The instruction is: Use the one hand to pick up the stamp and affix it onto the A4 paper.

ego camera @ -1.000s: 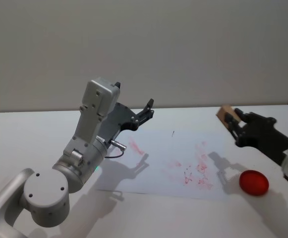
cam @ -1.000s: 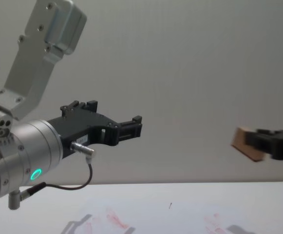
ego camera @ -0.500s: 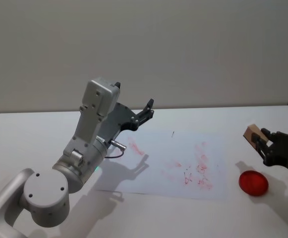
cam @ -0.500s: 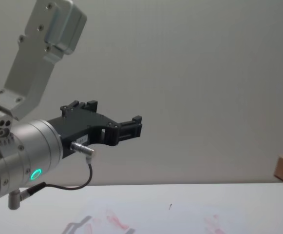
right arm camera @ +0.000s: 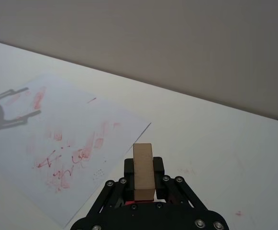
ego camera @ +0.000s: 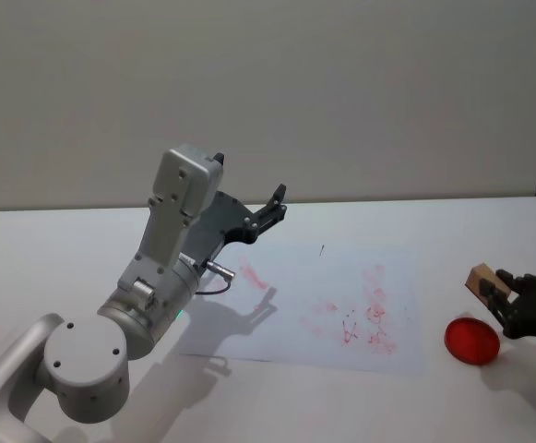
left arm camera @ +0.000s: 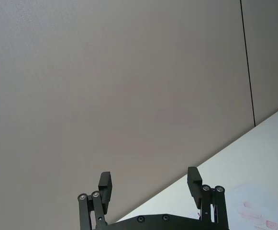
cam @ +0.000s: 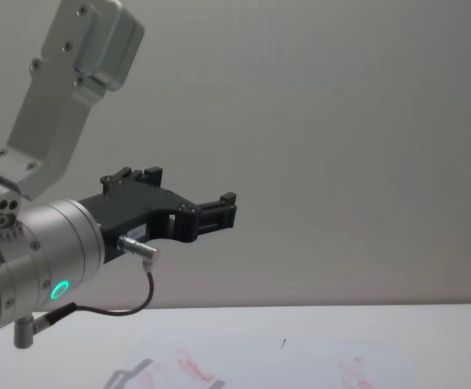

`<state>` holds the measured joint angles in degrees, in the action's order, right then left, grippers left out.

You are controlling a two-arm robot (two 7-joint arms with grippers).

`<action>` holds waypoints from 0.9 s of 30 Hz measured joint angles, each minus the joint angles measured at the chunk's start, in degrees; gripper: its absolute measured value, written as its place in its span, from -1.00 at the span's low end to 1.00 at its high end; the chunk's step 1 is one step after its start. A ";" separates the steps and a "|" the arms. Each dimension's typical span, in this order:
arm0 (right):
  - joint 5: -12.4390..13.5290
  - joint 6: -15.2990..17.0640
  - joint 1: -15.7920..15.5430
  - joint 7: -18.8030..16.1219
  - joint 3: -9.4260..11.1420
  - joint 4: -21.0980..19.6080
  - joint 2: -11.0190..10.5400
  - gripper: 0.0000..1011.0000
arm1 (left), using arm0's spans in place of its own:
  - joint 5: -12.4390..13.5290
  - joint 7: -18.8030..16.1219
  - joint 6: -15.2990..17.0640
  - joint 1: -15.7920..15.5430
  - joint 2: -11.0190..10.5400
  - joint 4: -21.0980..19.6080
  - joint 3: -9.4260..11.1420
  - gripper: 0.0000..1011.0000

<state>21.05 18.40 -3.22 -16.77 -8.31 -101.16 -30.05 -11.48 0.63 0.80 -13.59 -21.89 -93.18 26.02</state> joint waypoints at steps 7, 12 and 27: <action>-0.95 0.41 -0.47 -0.45 -0.25 0.63 -0.25 -0.56 | 0.00 0.00 0.00 0.00 0.00 0.00 0.00 0.98; -1.75 0.73 -0.41 -0.97 -0.68 1.27 -0.11 -0.56 | 0.00 0.00 0.00 0.00 0.00 0.00 0.00 0.98; -4.76 1.17 0.70 -2.42 -1.88 3.42 0.72 -0.56 | 0.00 0.00 0.00 0.00 0.00 0.00 0.00 0.98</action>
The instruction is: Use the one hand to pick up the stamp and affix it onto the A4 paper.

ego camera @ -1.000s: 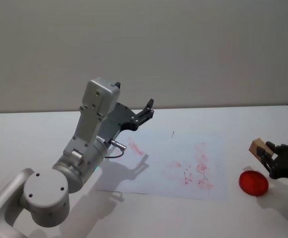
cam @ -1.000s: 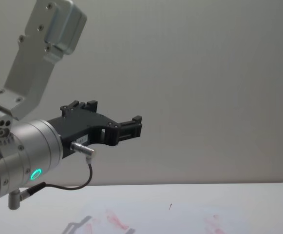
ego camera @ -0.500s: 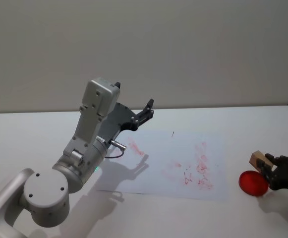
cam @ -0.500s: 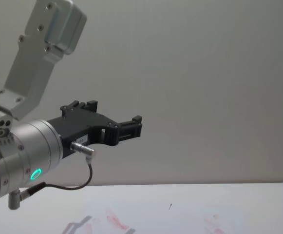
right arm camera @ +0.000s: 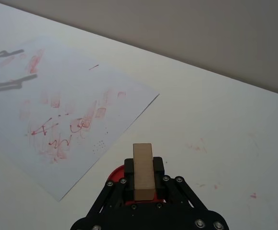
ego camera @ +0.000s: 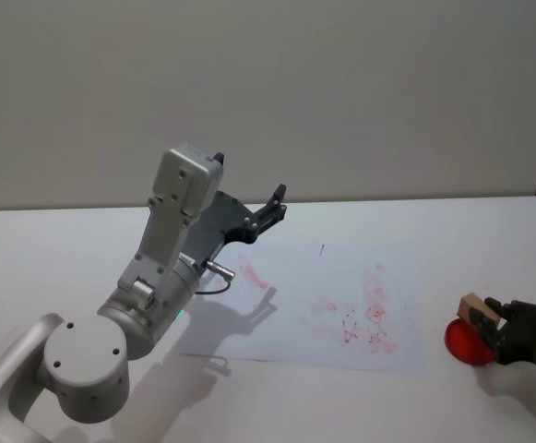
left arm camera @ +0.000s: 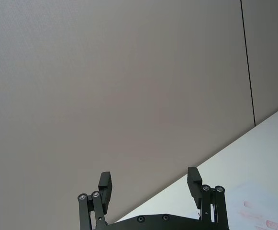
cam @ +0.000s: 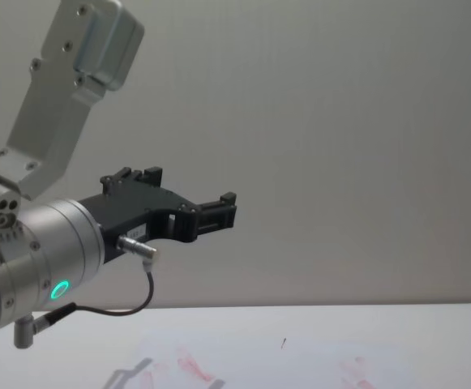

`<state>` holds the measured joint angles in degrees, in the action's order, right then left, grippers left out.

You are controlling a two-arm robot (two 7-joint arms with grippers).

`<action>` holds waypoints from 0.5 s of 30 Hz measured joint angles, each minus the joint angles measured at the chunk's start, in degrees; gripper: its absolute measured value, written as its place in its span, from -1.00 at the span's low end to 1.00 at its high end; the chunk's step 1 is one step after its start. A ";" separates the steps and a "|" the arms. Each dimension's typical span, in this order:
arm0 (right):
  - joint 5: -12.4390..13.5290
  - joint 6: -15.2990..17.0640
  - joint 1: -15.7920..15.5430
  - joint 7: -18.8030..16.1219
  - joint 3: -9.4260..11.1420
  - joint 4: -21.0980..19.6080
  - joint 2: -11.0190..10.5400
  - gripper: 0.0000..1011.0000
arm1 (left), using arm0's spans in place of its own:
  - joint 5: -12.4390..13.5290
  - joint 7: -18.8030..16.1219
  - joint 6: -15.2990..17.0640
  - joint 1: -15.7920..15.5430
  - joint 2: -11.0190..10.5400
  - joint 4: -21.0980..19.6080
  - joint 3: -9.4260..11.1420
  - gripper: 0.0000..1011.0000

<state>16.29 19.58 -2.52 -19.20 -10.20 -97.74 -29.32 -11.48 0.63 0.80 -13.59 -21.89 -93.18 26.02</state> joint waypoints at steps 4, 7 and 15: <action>-0.99 0.00 0.26 -0.29 -0.27 0.68 0.12 -0.56 | 0.00 0.00 0.00 0.00 0.00 0.00 0.00 0.98; -1.55 -0.03 0.42 -0.51 -0.42 1.06 0.18 -0.56 | 0.00 0.00 0.00 0.00 0.00 0.00 0.00 0.98; -2.57 -0.16 0.70 -0.85 -0.71 1.72 0.29 -0.21 | 0.00 0.00 0.00 0.00 0.00 0.00 0.00 0.98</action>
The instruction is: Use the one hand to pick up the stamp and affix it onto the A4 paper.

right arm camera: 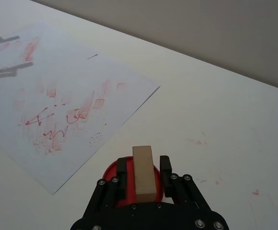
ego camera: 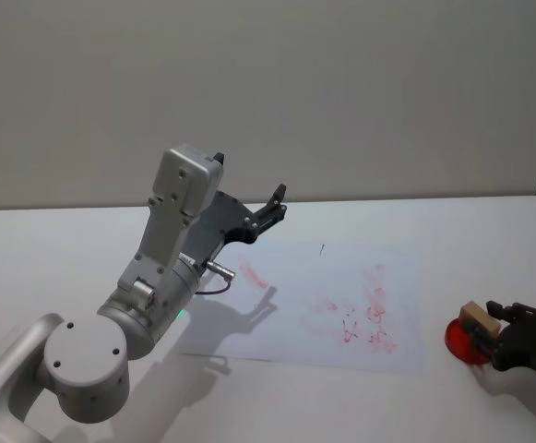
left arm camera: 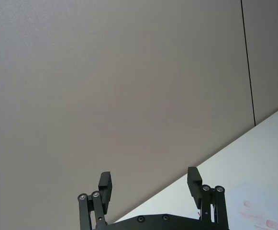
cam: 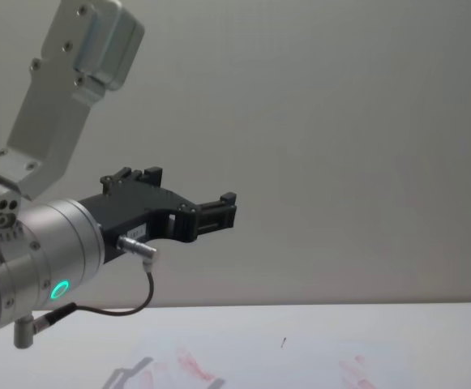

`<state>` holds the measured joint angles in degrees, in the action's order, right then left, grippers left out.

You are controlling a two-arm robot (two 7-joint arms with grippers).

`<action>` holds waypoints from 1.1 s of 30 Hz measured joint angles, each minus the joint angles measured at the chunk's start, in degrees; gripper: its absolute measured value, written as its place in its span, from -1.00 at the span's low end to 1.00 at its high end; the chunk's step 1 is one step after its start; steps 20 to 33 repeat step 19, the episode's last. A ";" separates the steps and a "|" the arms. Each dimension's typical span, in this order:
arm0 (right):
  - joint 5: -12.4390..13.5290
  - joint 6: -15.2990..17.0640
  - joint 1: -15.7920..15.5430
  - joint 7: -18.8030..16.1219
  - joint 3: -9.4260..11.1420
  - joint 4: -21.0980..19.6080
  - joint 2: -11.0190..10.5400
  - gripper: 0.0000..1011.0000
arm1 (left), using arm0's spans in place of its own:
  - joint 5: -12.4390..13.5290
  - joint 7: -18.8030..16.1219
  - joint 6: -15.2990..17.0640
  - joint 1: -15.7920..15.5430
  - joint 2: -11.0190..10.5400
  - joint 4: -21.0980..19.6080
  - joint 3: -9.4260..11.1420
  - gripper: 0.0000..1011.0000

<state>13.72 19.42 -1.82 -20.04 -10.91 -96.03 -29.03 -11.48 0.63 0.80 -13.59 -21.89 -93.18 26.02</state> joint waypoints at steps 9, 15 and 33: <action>-0.53 -0.07 0.14 -0.19 -0.15 0.36 0.05 0.30 | 0.00 0.00 0.00 0.00 0.00 0.00 0.00 0.98; -0.72 -0.11 0.17 -0.23 -0.19 0.49 0.08 0.72 | 0.00 0.00 0.00 0.00 0.00 0.00 0.00 0.98; -0.80 -0.11 0.19 -0.25 -0.22 0.55 0.09 0.86 | 0.00 0.00 0.00 0.00 0.00 0.00 0.00 0.98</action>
